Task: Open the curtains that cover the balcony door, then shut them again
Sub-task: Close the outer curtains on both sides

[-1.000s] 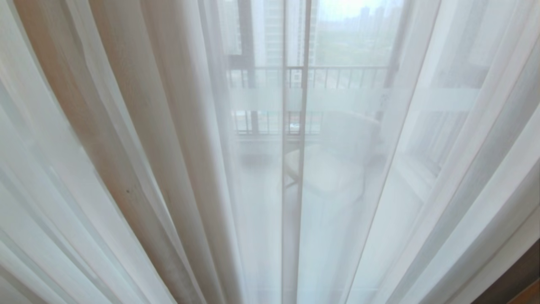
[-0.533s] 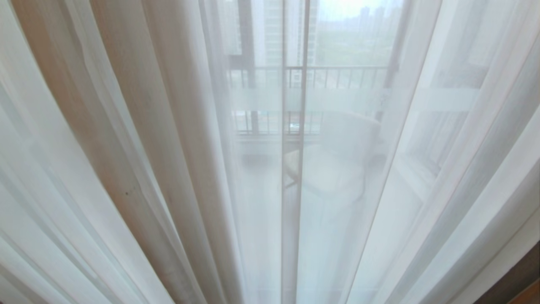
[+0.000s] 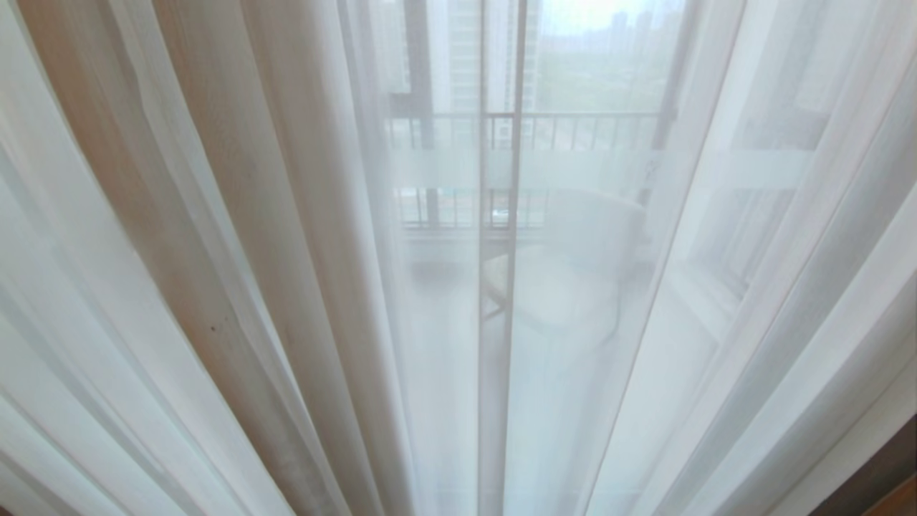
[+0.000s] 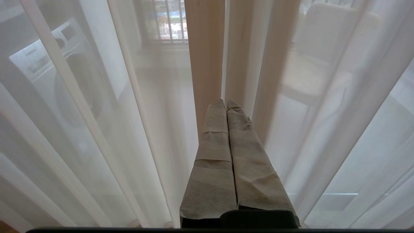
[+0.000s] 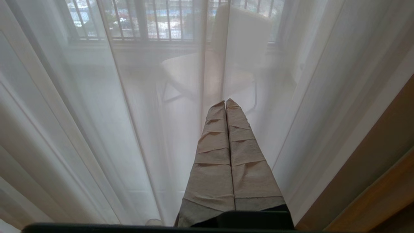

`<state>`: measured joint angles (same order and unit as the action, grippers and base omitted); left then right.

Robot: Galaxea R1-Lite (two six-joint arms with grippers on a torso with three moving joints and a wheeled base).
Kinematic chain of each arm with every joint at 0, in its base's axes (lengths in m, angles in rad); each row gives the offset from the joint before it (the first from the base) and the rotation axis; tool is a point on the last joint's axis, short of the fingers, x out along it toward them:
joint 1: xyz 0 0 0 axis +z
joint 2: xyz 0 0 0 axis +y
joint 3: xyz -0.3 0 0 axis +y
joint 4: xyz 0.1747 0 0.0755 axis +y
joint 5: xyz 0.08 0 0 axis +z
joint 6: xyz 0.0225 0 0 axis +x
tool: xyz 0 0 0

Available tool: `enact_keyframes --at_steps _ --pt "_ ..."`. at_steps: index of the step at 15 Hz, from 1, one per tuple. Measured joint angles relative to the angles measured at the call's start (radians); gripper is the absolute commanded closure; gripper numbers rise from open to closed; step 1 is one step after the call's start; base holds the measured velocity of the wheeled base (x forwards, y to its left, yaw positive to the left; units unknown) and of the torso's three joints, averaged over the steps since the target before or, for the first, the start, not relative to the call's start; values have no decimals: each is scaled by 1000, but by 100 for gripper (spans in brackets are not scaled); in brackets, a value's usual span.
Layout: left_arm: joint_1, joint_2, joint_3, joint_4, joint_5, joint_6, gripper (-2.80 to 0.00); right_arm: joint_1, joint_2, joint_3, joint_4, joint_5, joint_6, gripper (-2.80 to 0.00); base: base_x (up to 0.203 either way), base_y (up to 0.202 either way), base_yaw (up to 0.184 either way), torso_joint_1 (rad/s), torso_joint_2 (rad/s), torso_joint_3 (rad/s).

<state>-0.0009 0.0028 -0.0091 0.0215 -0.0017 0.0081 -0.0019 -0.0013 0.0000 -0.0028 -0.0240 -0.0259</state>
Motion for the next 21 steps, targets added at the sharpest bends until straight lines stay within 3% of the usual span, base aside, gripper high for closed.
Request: enact_keyframes --at_steps 18,21 --pt "-1 0 1 0 0 -5 0 0 0 0 0 0 0 0 0 0 0 0 0 0" --pt "0 0 1 -2 2 -7 0 1 0 0 0 0 -1 0 1 127 -1 2 1 5"
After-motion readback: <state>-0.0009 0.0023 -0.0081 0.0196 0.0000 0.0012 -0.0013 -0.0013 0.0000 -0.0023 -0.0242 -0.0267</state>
